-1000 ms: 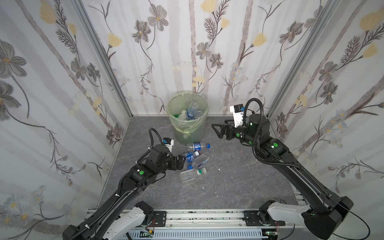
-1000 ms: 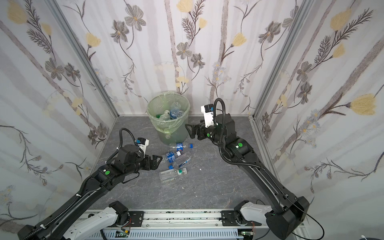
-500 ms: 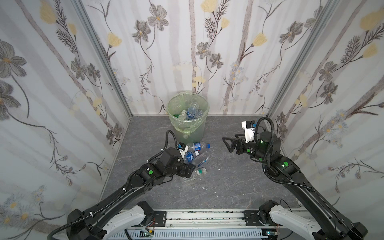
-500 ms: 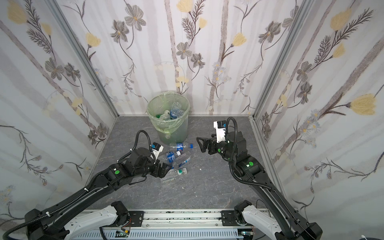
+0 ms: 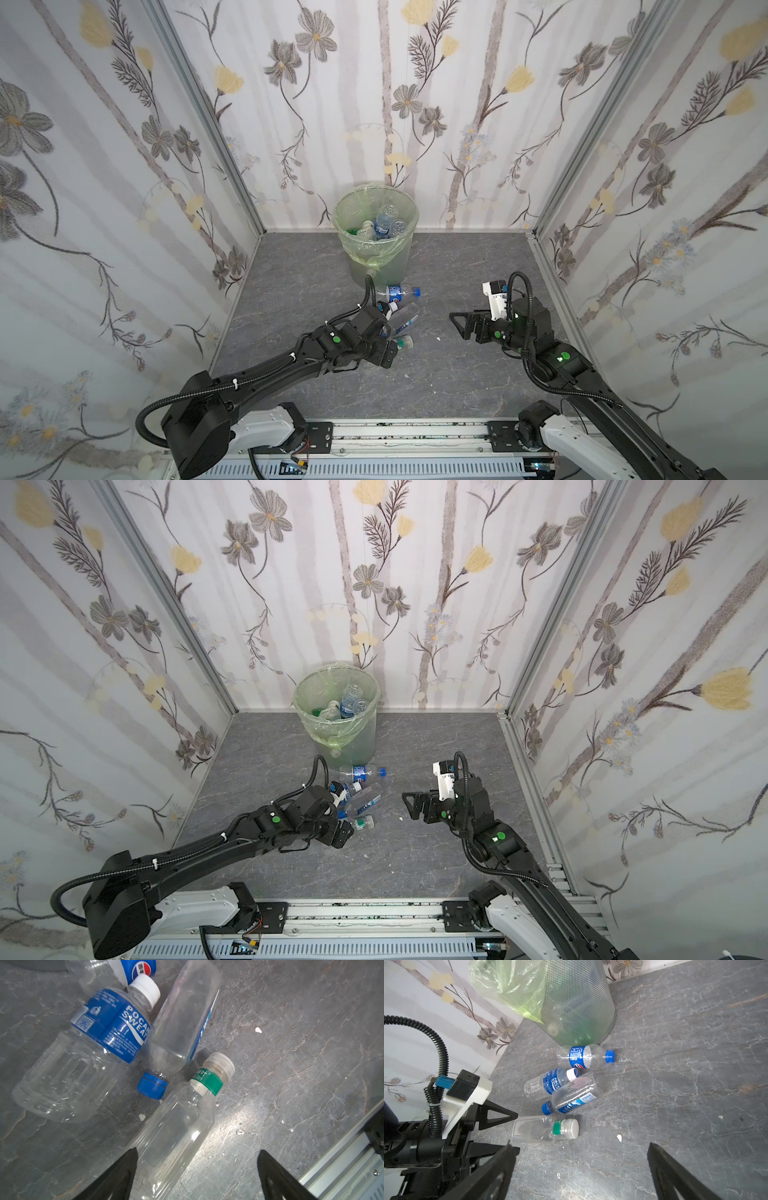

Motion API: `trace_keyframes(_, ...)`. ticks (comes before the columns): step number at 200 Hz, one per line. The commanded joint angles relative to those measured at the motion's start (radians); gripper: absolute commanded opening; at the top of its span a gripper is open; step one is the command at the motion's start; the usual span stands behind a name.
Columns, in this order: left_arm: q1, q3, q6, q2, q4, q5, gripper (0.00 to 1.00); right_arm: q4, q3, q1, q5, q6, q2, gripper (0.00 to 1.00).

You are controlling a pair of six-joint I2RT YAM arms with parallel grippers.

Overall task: Throw the plastic bottles in the bin
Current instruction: 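Lower the left gripper onto the clear green-labelled tea bottle while the right gripper withdraws, then close the left gripper on the tea bottle and lift it over the wastebasket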

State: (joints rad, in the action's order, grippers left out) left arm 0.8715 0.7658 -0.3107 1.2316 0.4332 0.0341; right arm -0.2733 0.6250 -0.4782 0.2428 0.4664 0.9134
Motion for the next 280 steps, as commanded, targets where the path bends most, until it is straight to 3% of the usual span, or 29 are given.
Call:
trace_keyframes(1, 0.002, -0.01, 0.005, 0.034, -0.066, -0.005, 0.91, 0.034, -0.021, 0.002, 0.009, 0.014, -0.017, 0.99)
trace_keyframes(62, 0.002, -0.029, 0.011, 0.14, -0.137, -0.034, 0.91, 0.061, -0.062, 0.012, 0.015, 0.016, -0.024, 0.99)
trace_keyframes(113, 0.033, -0.09, -0.058, 0.126, -0.166, -0.046, 0.88, 0.072, -0.075, 0.015, 0.012, 0.017, -0.017, 0.99)
trace_keyframes(165, 0.065, -0.12, -0.106, 0.165, -0.214, -0.059, 0.74, 0.082, -0.07, 0.017, 0.01, 0.017, 0.002, 0.98)
trace_keyframes(193, 0.086, -0.118, -0.124, 0.164, -0.219, -0.087, 0.56, 0.078, -0.071, 0.016, 0.005, 0.017, 0.001, 0.98)
trace_keyframes(218, 0.114, -0.112, -0.144, 0.088, -0.217, -0.097, 0.46, 0.077, -0.079, 0.019, -0.009, 0.017, -0.007, 0.98)
trace_keyframes(280, 0.165, -0.041, -0.155, -0.281, -0.197, -0.215, 0.42, 0.076, -0.102, 0.02, -0.096, 0.001, -0.019, 0.95)
